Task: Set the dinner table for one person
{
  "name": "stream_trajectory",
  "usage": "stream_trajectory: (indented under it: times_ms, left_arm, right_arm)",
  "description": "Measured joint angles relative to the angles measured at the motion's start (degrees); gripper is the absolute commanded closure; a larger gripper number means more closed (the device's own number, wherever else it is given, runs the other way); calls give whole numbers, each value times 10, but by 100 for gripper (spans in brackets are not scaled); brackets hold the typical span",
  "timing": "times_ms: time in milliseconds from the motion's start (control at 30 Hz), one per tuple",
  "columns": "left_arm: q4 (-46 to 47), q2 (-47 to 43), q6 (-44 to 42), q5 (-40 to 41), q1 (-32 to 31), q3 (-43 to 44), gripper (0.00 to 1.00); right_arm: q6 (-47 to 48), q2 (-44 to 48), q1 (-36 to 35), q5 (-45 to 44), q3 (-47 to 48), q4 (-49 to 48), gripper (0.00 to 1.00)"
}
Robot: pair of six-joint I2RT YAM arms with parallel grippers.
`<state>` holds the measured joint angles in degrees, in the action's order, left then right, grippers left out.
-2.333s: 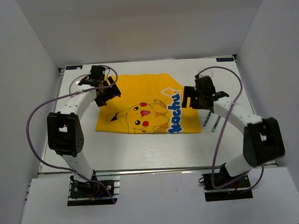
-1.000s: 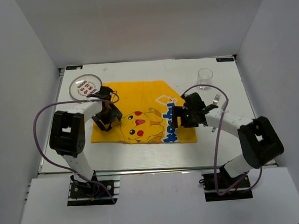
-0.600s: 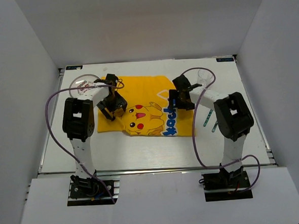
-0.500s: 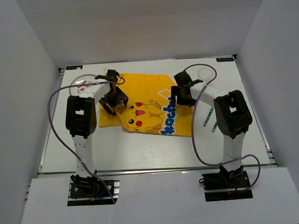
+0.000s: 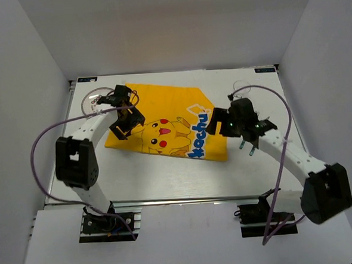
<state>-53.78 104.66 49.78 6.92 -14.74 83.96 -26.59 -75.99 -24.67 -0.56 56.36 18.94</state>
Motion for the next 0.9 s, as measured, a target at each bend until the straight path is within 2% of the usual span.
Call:
stream_trajectory:
  times_ms: [167, 267, 467, 700, 900]
  left_arm:
    - [18, -179, 53, 3, 1, -187, 2]
    - [15, -207, 90, 22, 4, -230, 2]
    - [46, -169, 162, 77, 16, -252, 2]
    - [76, -131, 217, 138, 43, -289, 4]
    - [102, -122, 234, 182, 73, -287, 11]
  right_arm:
    - [-115, 160, -10, 61, -235, -55, 11]
    - [-185, 233, -14, 63, -317, -61, 11]
    - [-240, 247, -20, 61, -322, -95, 11]
    - [-242, 255, -21, 63, -311, -104, 11]
    - [-242, 255, -21, 74, -309, -119, 11]
